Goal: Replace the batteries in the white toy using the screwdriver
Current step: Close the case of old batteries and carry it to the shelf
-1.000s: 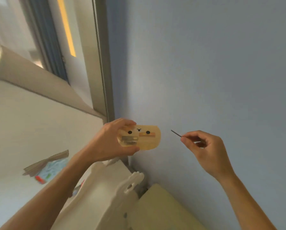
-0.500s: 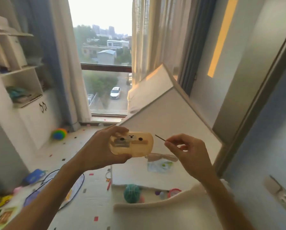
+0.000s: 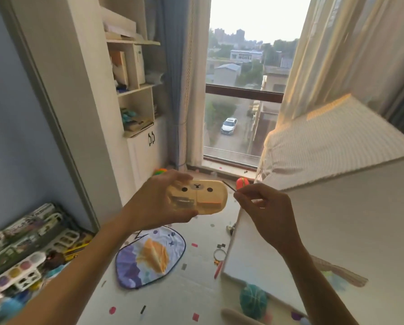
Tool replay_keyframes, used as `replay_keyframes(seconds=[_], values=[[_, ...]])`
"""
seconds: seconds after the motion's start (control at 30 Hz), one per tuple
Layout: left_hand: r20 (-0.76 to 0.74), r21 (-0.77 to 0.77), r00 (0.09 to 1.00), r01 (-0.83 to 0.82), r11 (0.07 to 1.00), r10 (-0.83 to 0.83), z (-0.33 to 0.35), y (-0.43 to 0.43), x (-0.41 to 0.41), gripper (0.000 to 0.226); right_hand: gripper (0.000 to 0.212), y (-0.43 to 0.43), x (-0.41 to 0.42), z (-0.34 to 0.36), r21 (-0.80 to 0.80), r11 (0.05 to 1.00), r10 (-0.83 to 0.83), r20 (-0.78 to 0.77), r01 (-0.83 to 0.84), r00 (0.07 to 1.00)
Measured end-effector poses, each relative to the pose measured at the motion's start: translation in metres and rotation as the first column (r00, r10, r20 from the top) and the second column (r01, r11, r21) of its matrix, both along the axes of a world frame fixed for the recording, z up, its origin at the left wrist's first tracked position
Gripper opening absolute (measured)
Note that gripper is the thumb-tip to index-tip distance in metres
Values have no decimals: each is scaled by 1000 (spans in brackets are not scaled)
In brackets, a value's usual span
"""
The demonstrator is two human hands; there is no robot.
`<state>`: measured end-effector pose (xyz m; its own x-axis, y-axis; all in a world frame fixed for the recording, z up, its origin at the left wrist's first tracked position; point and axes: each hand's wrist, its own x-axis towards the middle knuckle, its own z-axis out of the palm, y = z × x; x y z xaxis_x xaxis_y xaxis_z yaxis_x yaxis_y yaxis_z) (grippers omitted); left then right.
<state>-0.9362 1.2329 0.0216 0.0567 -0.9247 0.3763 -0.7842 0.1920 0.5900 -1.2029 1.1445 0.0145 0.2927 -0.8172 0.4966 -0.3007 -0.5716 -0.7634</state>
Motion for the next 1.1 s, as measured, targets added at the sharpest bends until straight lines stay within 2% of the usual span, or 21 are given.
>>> replay_keyframes(seconds=[0.17,0.4,0.6,0.87,0.97,1.1], values=[[-4,3,1000,-24,1000,24,-2,-66,38,87,3,-80,37,-1,9,1000,25,15,-26,1000],[-21,10,994,-109,994,109,14,-162,102,87,7,-194,97,14,-8,997,76,-6,-76,997],[-35,36,989,-145,989,146,-1,-256,156,83,11,-292,147,-5,25,995,93,-17,-92,996],[-61,28,991,-114,993,116,-24,-444,254,80,14,-482,245,-20,28,994,108,-4,-108,994],[-78,26,990,-114,993,115,-16,-526,290,78,14,-568,284,-8,13,993,117,-28,-116,993],[-65,21,993,-101,995,102,1,-629,331,86,10,-674,327,3,22,992,129,-29,-128,991]])
